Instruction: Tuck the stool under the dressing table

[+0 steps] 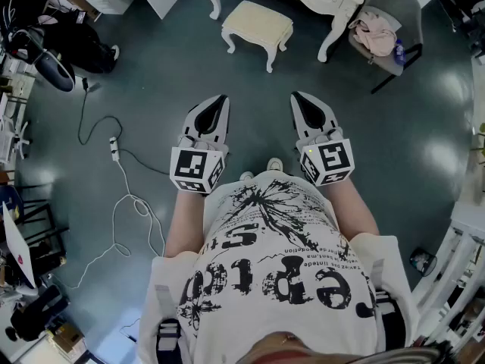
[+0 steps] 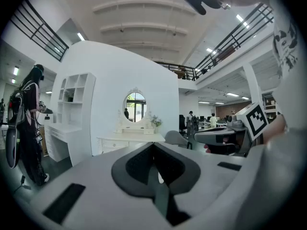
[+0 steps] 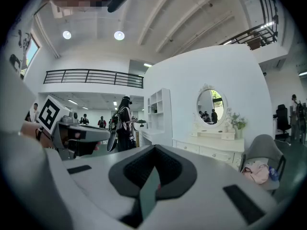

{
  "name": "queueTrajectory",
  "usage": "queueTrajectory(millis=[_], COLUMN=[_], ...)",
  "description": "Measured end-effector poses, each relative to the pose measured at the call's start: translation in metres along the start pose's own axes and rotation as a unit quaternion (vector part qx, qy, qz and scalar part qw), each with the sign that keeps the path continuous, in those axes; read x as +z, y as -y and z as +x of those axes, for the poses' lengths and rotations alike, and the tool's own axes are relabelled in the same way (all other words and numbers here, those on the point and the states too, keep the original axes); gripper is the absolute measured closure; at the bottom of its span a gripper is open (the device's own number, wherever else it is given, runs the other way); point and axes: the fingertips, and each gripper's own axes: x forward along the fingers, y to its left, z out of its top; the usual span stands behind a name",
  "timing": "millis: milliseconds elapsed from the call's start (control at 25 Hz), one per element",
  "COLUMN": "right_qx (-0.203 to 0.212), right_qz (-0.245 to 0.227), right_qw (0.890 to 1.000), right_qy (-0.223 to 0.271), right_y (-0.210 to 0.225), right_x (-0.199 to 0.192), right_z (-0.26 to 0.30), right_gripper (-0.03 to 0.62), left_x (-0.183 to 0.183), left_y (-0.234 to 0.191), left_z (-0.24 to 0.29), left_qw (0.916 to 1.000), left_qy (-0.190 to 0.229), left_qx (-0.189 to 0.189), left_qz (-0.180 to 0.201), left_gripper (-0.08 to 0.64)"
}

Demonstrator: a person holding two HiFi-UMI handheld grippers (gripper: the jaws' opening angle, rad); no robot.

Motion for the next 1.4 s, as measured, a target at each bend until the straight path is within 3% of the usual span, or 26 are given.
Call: queueTrajectory(millis=[440,960,1200,1400], right_qx=[0.009,0.01,-0.007,-0.039], right_qz=[0.004,0.029,0.03,0.024], right_qw=[1.0,0.999,0.999,0.998], right_qy=[-0.007,-0.028,-0.037,-0.034], right_y=[0.012,0.064,0.084,0.094], right_x=[-0.004,-0.024,-0.032,-0.032], right_z=[0.007,0.038,0.085,0.151], right_gripper=[0.575,0.575,0.575,0.575], left_x=[-0.001,-0.023,-0.032,-0.037], left_y=[0.0,-0.011,-0.048,-0.105], left_z=[0.016,0.06,0.098,0.147], left_qw=[1.0,0.9989,0.9987,0.999], left_qy=[-0.007,-0.026,-0.034,-0.041], left_qx=[0.004,0.032,0.026,-0.009], left_qz=[-0.004,-0.024,-0.027,-0.015], left_gripper=[0.54,0.54,0.54,0.54])
